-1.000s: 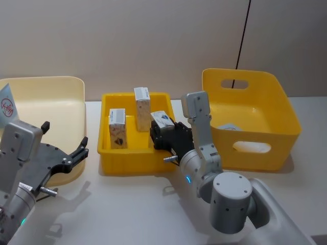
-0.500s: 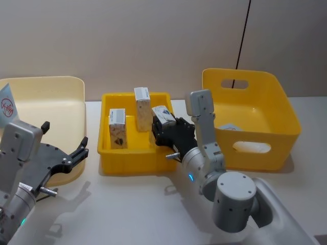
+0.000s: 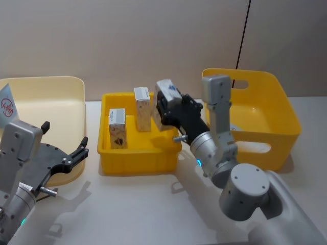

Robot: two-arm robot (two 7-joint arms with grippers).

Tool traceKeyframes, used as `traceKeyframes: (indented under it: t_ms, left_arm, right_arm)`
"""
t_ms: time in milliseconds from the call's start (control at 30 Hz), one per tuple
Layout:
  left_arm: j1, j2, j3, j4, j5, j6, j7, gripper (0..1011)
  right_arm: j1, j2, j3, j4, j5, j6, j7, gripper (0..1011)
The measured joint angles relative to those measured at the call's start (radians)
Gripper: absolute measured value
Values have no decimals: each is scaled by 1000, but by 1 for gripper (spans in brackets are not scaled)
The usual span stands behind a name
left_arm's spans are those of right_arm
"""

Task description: Bimanual collaborative sorting of washing and personal care products

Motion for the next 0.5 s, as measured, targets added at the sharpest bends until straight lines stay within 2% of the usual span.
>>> traceKeyframes:
  t_ms: [200, 400, 500]
  left_arm:
    - [0, 0, 0, 0, 0, 0, 0, 1003]
    - [0, 0, 0, 0, 0, 0, 0, 1003]
    - [0, 0, 0, 0, 0, 0, 0, 1004]
  right_arm:
    - [14, 3, 20, -4, 16, -63, 26, 410]
    - [31, 9, 60, -15, 31, -137, 42, 410]
    - [34, 12, 76, -21, 32, -157, 41, 410]
